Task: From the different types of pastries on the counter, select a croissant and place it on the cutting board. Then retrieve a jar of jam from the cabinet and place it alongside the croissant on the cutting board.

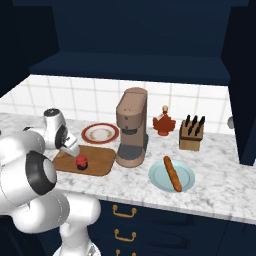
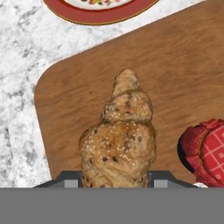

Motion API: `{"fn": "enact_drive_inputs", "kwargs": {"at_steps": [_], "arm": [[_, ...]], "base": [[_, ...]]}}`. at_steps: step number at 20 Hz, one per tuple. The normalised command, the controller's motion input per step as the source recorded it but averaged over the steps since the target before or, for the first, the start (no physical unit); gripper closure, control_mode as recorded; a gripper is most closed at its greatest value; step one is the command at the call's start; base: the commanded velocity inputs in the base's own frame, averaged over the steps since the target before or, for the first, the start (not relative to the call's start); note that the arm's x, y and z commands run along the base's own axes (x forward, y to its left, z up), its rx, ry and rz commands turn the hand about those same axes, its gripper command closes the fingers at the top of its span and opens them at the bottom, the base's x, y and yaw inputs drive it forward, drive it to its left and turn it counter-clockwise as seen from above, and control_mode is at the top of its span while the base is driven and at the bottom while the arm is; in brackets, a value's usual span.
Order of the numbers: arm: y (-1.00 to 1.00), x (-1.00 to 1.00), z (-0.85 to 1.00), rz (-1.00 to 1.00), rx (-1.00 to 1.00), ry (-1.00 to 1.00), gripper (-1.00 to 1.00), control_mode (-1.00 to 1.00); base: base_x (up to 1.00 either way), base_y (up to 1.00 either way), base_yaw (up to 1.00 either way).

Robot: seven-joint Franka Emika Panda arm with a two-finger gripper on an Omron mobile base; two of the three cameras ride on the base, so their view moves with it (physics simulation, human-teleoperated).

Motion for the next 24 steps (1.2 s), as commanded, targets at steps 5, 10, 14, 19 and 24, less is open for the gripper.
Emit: {"fn": "enact_drive_inputs", "kwargs": {"at_steps": [5,10,14,19,24], "arm": [[0.07,-0.02,-0.06,0.00,0.00,0.00,1.00,-1.00],[0.14,0.00,-0.15,0.00,0.00,0.00,1.00,-1.00],[0.11,0.00,-0.01,0.00,0.00,0.00,-1.00,-1.00],[0.01,0.00,0.00,0.00,0.00,0.00,-1.00,-1.00],[-0.18,0.00,0.02,0.00,0.00,-0.02,-1.00,-1.00]], "base": [[0.00,0.00,0.00],[0.00,0.00,0.00],[0.00,0.00,0.00],[0.00,0.00,0.00],[0.00,0.00,0.00]]}}
